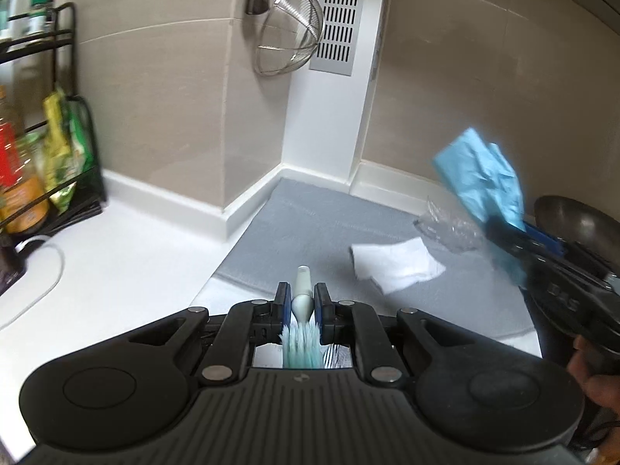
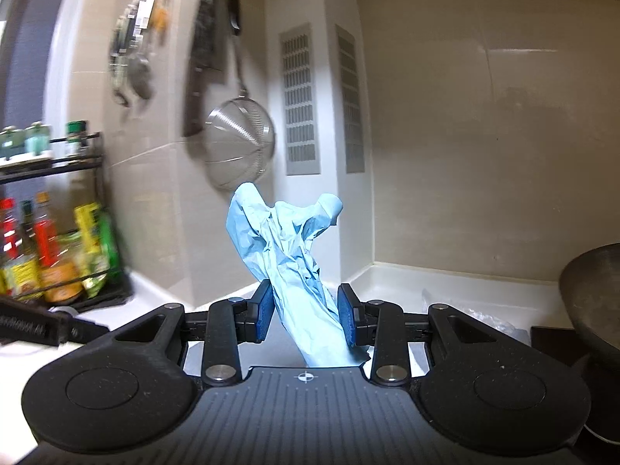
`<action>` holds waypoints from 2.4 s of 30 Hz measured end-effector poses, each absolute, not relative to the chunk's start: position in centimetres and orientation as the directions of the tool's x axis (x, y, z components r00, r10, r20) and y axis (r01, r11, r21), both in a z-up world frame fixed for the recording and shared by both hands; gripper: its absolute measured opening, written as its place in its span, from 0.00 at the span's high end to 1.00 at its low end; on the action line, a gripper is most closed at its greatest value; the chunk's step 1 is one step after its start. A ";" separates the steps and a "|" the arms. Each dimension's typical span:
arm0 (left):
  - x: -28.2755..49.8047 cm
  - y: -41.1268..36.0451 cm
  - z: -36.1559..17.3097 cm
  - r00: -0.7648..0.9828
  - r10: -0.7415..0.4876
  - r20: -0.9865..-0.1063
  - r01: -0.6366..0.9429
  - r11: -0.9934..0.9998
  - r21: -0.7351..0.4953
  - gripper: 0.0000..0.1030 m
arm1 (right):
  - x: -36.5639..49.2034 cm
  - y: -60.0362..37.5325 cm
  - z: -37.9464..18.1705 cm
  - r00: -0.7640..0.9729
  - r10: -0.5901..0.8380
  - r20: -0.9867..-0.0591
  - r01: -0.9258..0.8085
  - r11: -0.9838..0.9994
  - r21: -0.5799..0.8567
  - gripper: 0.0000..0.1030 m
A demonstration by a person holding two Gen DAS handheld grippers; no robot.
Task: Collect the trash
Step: 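Carry the toothbrush in the left tool and glove in the right tool down over the bin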
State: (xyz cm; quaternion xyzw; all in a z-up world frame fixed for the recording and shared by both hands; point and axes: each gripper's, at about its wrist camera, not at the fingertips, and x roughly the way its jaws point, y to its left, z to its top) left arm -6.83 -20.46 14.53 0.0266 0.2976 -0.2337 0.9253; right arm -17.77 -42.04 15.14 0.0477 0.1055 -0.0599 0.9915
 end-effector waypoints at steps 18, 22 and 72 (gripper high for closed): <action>-20.9 -14.5 9.1 0.723 -0.342 -0.600 0.409 0.912 -0.027 0.88 | -35.1 -36.4 11.2 0.962 0.042 -0.270 -0.039 0.999 0.017 0.63; -23.0 -13.5 7.3 0.709 -0.330 -0.623 0.399 0.917 -0.032 0.88 | -37.3 -34.9 9.6 0.957 0.060 -0.285 -0.068 0.997 -0.019 0.63; -27.7 -12.3 -6.9 0.585 -0.213 -0.783 0.323 0.946 -0.016 0.88 | -37.4 -30.9 -1.8 0.751 0.173 -0.637 -0.125 0.985 0.121 0.63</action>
